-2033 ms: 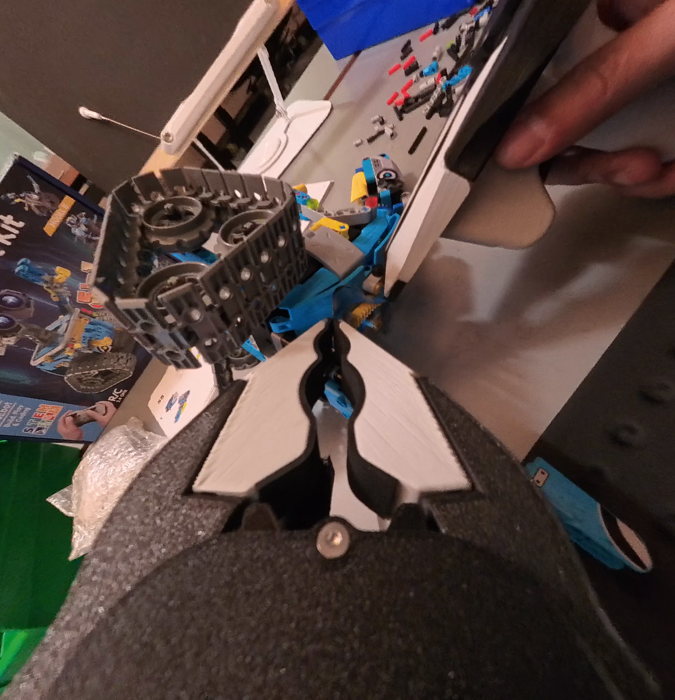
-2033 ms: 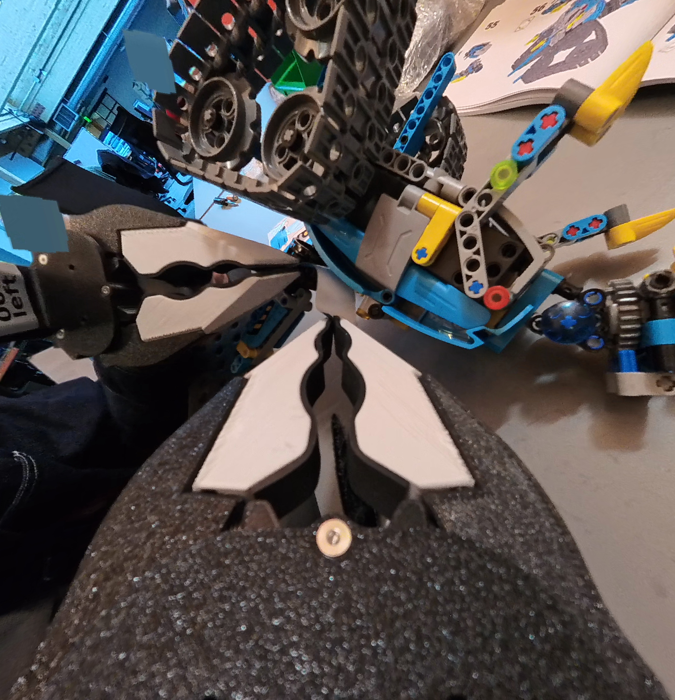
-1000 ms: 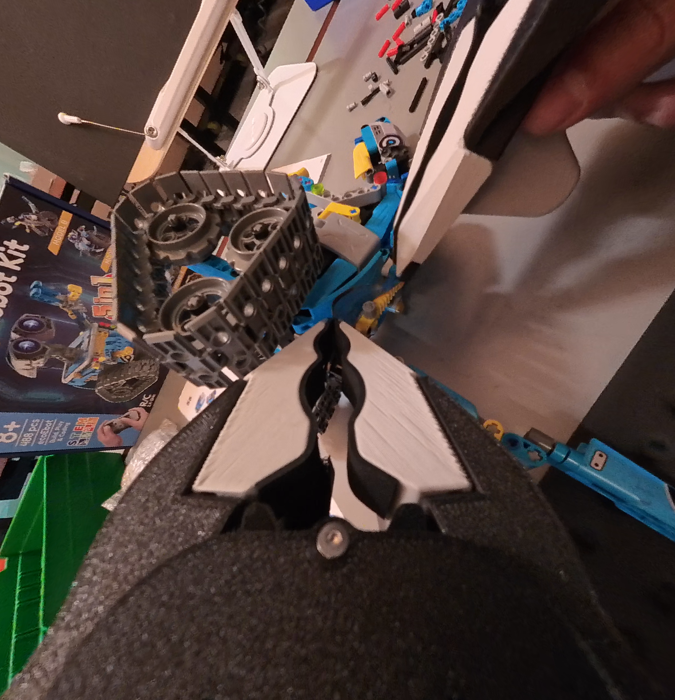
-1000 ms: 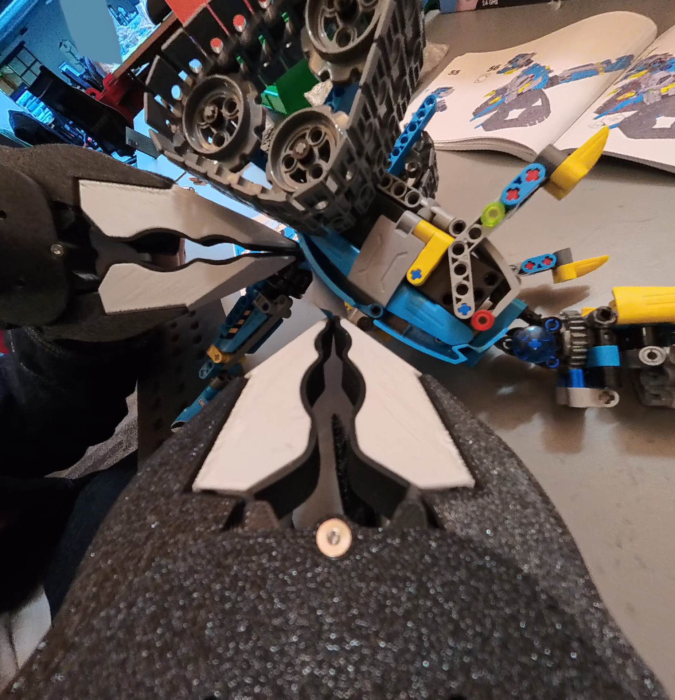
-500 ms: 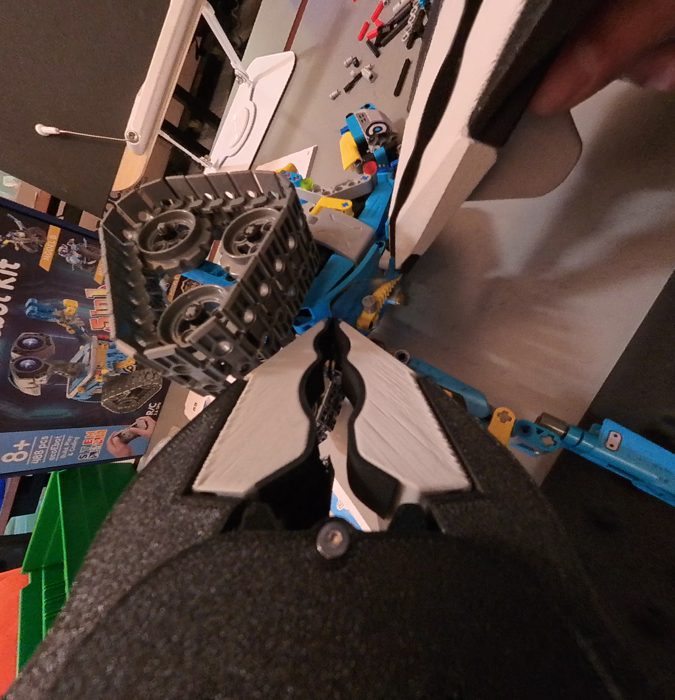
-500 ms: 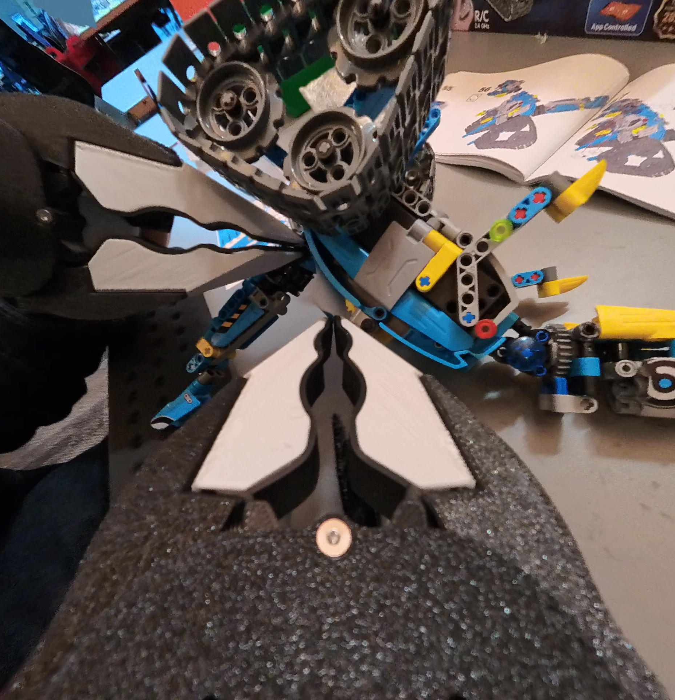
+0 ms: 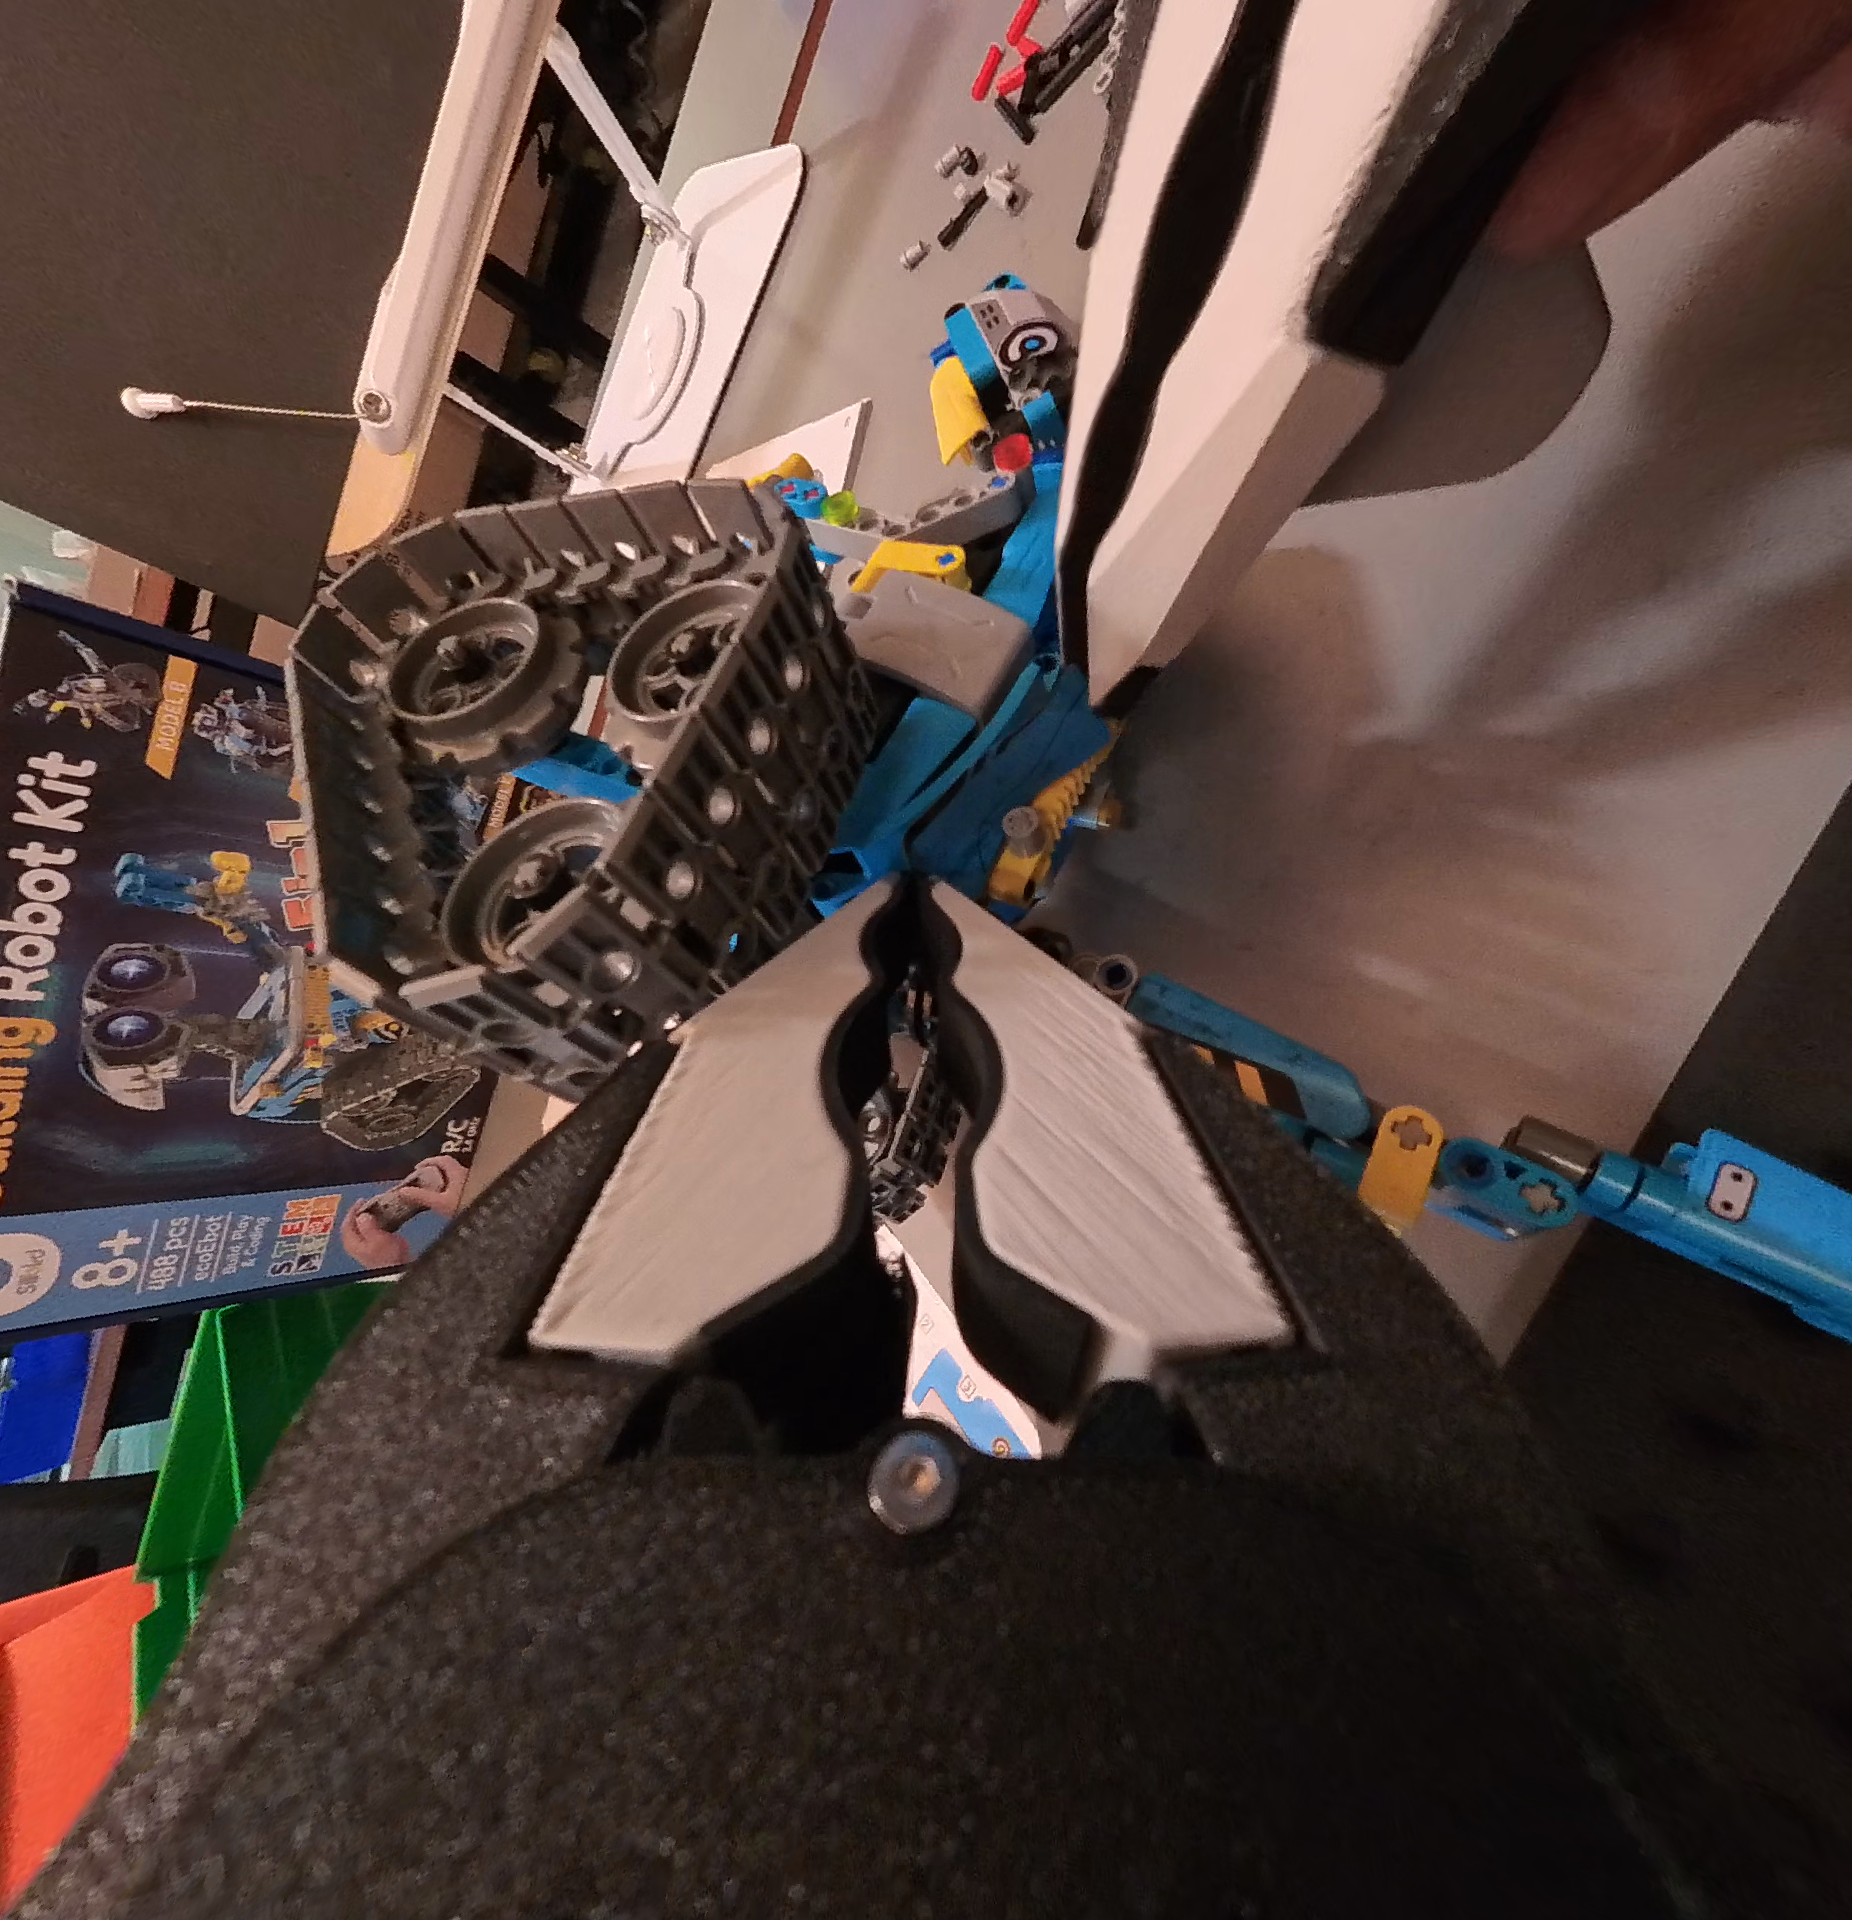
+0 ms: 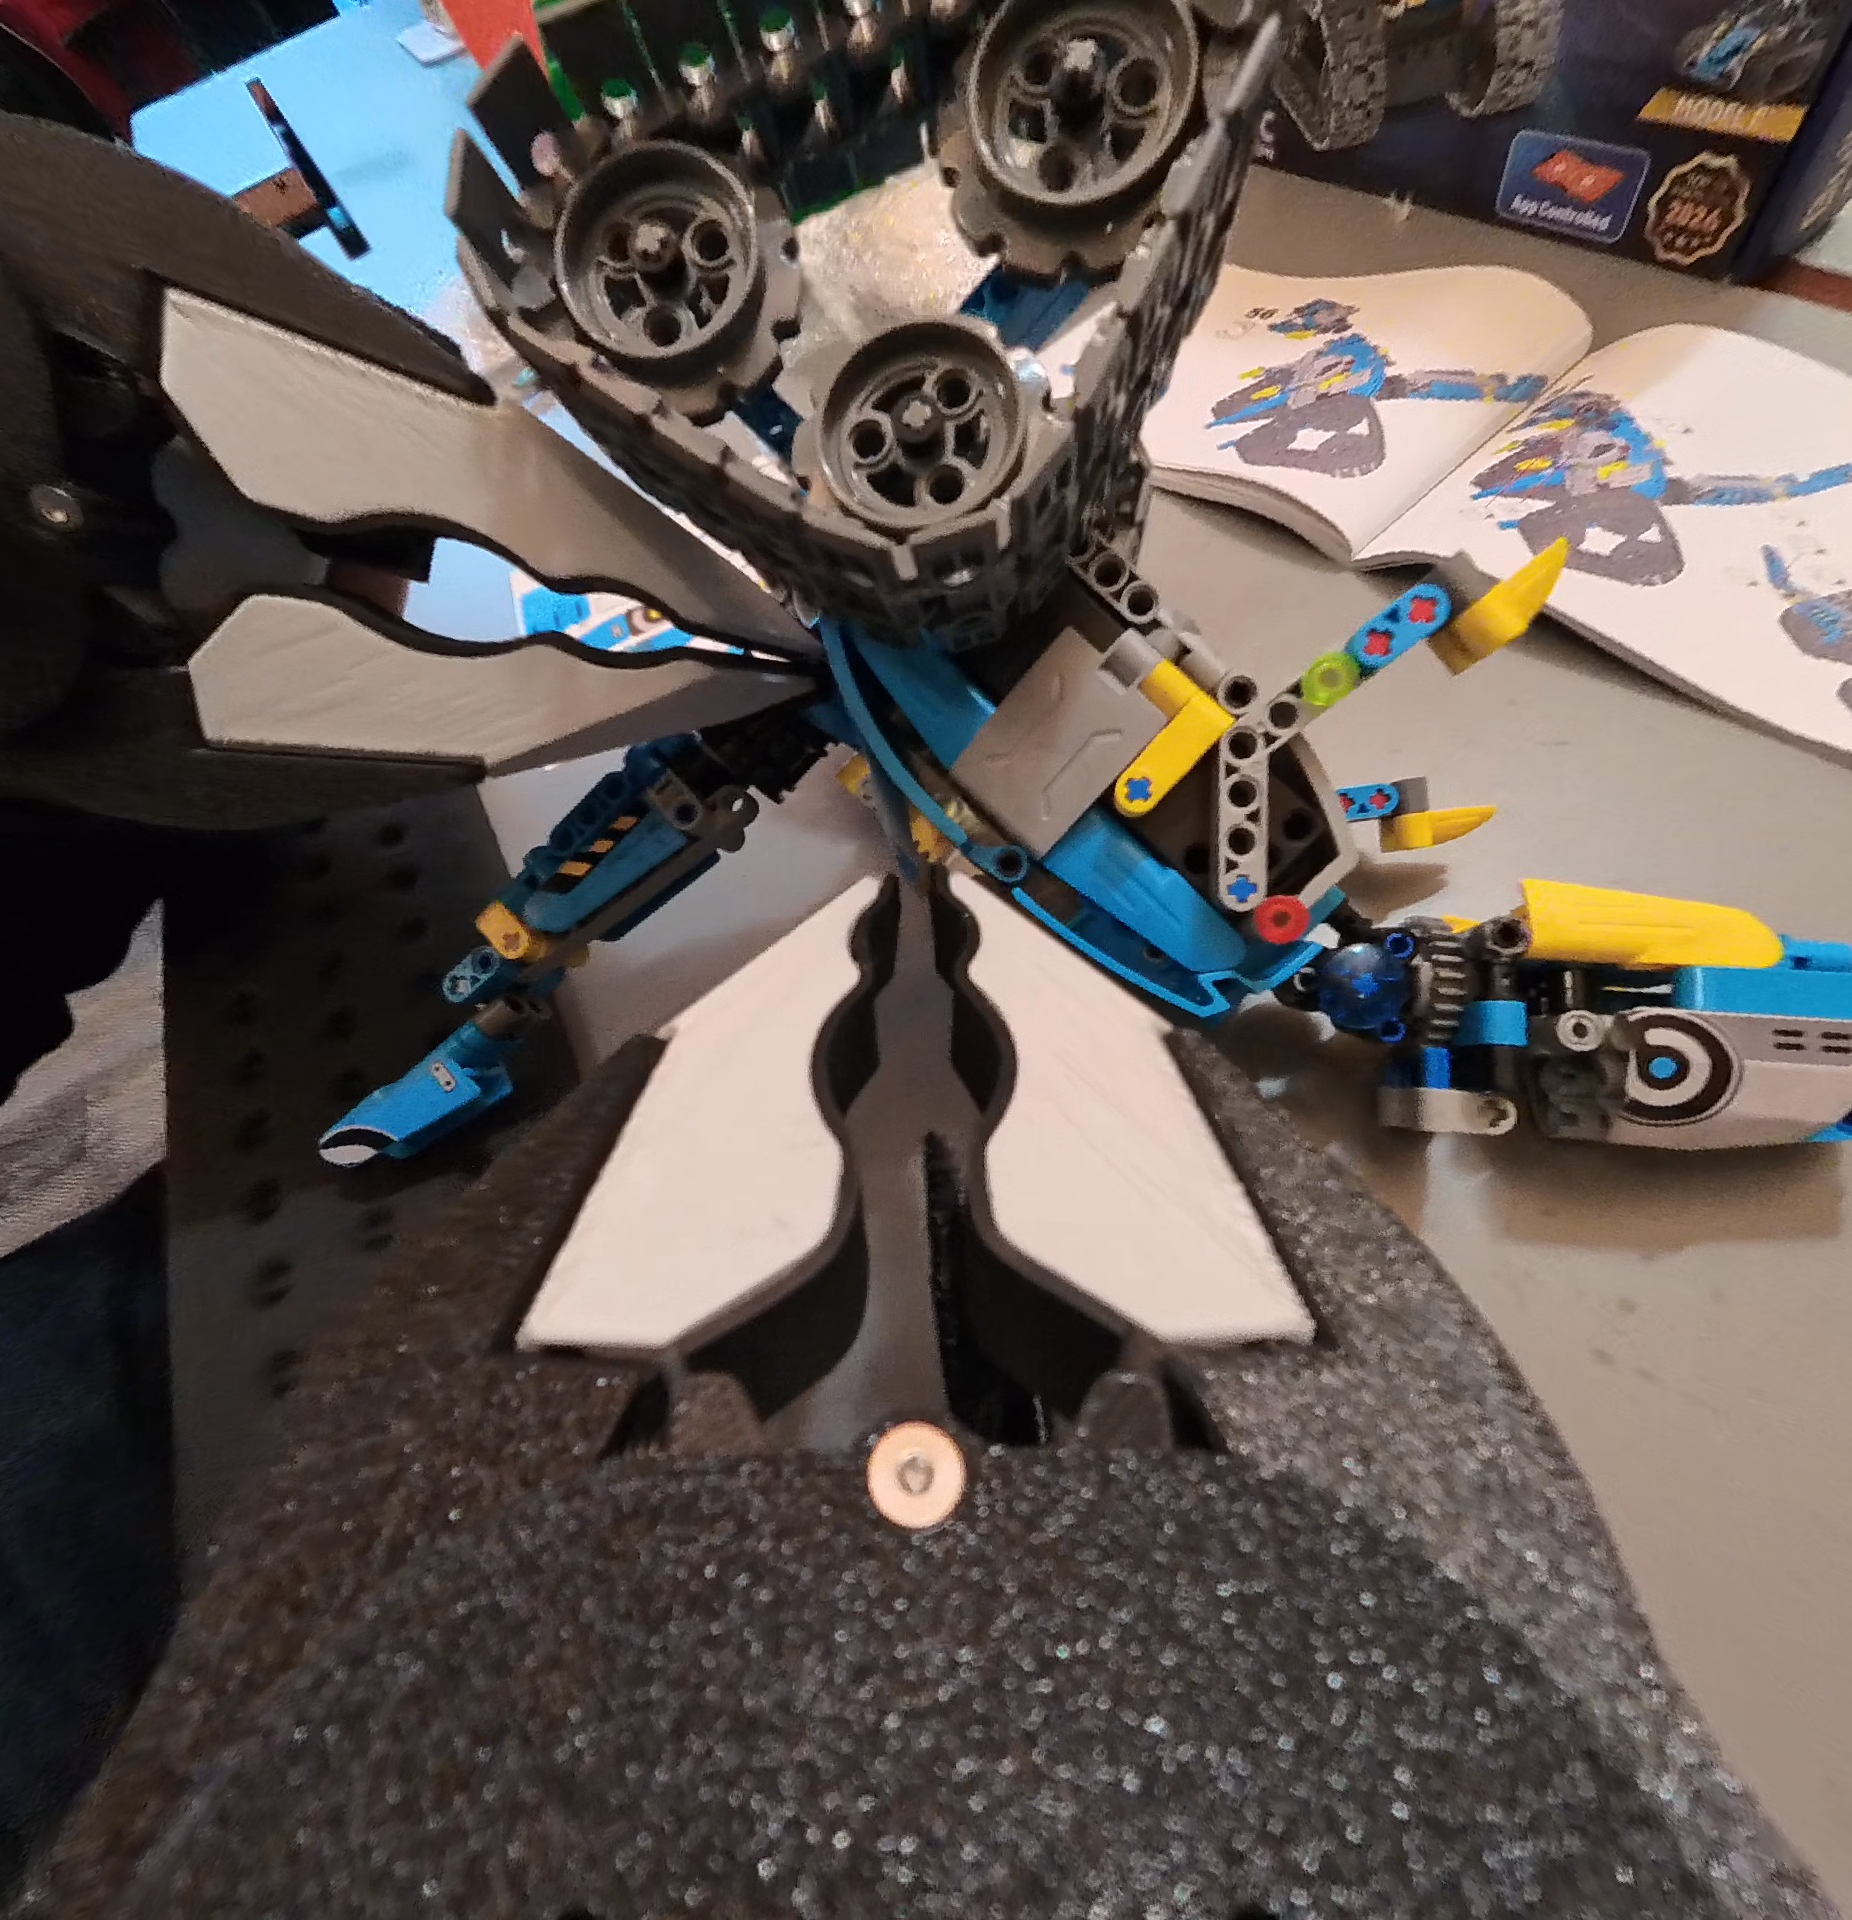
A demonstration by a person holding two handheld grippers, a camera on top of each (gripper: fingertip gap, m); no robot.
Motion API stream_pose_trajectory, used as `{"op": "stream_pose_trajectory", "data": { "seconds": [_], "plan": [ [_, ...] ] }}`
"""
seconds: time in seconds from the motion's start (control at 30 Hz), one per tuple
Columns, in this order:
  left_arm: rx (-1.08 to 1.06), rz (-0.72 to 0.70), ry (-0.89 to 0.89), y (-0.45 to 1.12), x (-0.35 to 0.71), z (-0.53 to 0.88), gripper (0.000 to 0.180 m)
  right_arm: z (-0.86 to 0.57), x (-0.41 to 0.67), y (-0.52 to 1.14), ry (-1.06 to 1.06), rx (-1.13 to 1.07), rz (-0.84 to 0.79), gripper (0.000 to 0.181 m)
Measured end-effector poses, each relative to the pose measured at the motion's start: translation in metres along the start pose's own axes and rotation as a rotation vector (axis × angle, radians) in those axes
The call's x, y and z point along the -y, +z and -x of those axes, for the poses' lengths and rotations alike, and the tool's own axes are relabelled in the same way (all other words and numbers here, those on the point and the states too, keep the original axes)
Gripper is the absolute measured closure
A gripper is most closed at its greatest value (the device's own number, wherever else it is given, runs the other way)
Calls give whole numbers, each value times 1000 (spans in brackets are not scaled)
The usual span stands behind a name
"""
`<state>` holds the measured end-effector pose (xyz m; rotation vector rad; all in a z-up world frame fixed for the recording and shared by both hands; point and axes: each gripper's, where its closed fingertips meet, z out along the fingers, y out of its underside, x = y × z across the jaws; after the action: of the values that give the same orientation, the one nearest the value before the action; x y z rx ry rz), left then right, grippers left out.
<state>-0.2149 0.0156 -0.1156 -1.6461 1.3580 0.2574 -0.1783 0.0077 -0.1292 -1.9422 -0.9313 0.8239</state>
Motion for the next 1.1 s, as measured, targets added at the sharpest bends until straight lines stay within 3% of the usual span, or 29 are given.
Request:
{"op": "stream_pose_trajectory", "data": {
  "seconds": [1.1],
  "plan": [
    [-67, 8, 39, -9, -3, 0, 180, 2, 0, 2, -108, -40, 8, 181]
  ]
}}
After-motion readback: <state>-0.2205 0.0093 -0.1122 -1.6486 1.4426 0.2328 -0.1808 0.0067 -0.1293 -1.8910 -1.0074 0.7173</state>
